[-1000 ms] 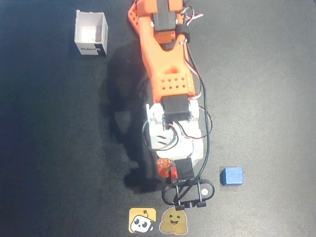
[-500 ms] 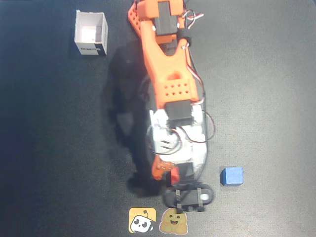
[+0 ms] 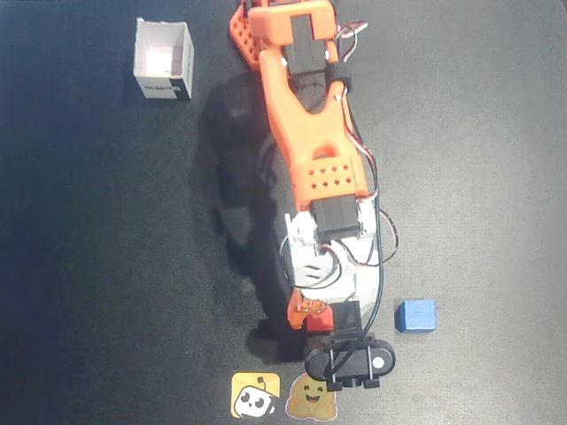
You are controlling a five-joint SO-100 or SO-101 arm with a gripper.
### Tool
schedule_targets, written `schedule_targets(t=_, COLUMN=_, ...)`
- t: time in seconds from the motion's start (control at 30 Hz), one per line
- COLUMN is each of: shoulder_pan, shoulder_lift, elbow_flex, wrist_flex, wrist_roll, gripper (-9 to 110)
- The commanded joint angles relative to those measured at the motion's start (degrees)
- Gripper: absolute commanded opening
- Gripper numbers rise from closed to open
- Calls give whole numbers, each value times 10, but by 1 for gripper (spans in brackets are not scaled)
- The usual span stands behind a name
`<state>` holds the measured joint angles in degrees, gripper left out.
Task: Put the red cube on top of the blue cube.
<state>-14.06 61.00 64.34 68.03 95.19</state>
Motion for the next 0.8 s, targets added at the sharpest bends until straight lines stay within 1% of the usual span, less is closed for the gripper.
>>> schedule_targets(t=0.0, shoulder_pan=-4, shoulder_lift=1, elbow_flex=-4, wrist_flex=-14, wrist_roll=4, gripper=24)
schedule_targets(t=0.77, shoulder_pan=4, shoulder_lift=-54, elbow_flex=43, wrist_flex=-54, wrist_roll=4, gripper=24)
